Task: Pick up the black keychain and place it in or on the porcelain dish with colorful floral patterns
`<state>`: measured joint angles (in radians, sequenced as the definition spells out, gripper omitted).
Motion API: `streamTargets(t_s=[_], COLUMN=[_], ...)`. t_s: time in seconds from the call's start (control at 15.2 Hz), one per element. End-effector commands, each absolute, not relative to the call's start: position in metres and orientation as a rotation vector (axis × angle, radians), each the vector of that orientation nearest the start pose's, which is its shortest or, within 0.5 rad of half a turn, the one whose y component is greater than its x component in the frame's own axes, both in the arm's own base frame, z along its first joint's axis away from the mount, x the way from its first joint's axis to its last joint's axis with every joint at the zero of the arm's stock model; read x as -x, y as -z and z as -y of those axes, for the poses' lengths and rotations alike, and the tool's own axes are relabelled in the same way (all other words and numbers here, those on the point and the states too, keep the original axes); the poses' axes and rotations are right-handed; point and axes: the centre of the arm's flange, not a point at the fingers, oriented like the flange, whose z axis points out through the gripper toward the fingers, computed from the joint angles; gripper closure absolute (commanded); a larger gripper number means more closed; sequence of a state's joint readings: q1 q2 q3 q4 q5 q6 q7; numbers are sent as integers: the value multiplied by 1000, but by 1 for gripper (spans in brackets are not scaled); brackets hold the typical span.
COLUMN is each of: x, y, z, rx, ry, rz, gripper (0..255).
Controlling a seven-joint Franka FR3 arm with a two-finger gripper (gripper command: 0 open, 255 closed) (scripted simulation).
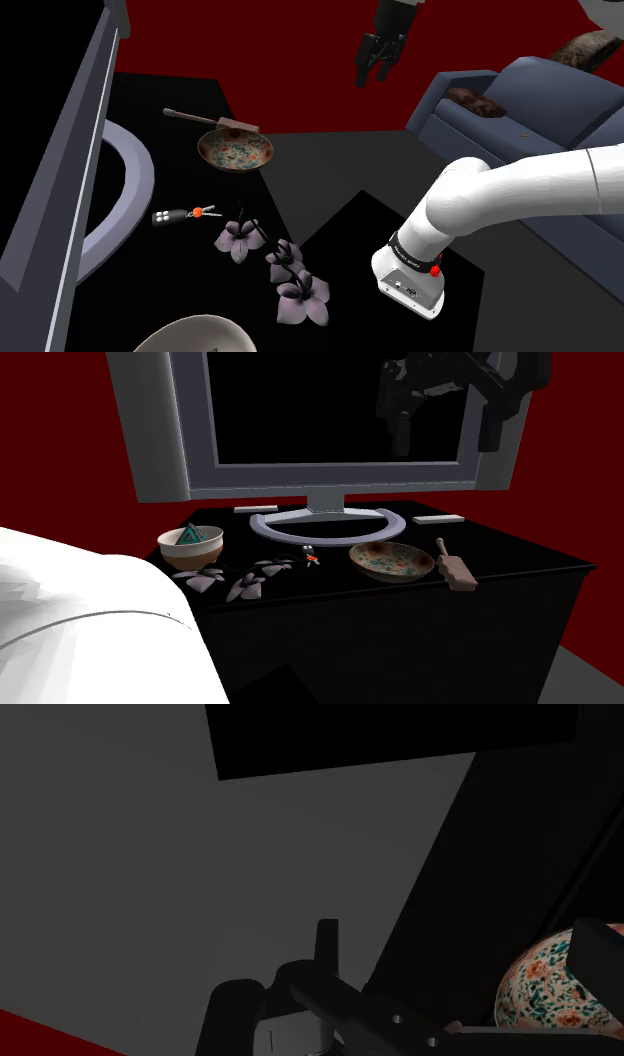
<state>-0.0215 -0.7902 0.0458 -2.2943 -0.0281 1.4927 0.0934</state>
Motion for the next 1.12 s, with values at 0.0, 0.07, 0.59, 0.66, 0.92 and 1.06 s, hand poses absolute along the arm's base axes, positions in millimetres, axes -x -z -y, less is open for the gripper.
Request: streamTargets(t_s=[0.0, 0.07, 0.59, 0.66, 0.92, 1.06], x=[-298, -305, -353, -358, -376, -383], y=[-614, -607, -551, -544, -516, -503], z=[-9, -17, -87, -97, -136, -157], rx=[3200, 3199, 3178, 3173, 3148, 3133], ry=[-14, -10, 19, 23, 37, 45], rz=[-136, -95, 229, 269, 429, 508], gripper=[0, 0, 0, 0, 0, 0])
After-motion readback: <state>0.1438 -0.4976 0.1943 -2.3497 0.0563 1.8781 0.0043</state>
